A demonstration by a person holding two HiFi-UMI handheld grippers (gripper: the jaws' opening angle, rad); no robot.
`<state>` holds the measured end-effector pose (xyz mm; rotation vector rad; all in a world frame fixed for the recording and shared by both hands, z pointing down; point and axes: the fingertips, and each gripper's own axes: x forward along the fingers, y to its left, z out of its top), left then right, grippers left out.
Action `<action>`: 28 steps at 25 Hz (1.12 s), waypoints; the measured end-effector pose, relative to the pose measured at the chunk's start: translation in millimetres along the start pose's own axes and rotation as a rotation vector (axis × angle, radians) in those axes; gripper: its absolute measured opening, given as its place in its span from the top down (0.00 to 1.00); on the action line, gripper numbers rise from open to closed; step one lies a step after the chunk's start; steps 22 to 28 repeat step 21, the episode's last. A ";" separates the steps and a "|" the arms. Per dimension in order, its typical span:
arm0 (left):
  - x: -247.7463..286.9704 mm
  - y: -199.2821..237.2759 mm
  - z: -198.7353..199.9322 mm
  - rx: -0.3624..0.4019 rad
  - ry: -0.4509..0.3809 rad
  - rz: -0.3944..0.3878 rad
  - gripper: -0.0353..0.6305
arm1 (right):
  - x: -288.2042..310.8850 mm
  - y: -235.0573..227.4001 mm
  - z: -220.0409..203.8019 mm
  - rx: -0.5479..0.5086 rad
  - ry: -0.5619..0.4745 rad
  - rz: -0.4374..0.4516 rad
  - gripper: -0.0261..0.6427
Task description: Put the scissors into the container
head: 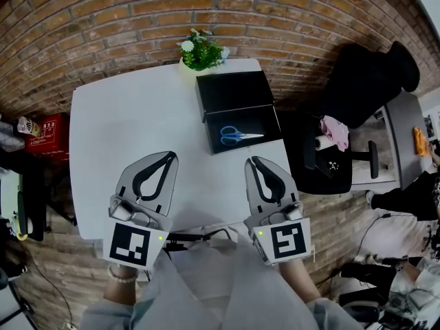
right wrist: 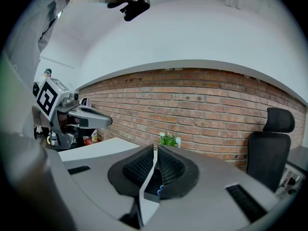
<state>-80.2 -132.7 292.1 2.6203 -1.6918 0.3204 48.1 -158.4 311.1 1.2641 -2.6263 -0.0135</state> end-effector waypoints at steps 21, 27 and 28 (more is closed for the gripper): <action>5.7 -4.4 -0.8 0.031 0.007 -0.029 0.92 | 0.0 0.9 -4.0 0.007 -0.004 -0.007 0.88; 5.7 -4.4 -0.8 0.031 0.007 -0.029 0.92 | 0.0 0.9 -4.0 0.007 -0.004 -0.007 0.88; 5.7 -4.4 -0.8 0.031 0.007 -0.029 0.92 | 0.0 0.9 -4.0 0.007 -0.004 -0.007 0.88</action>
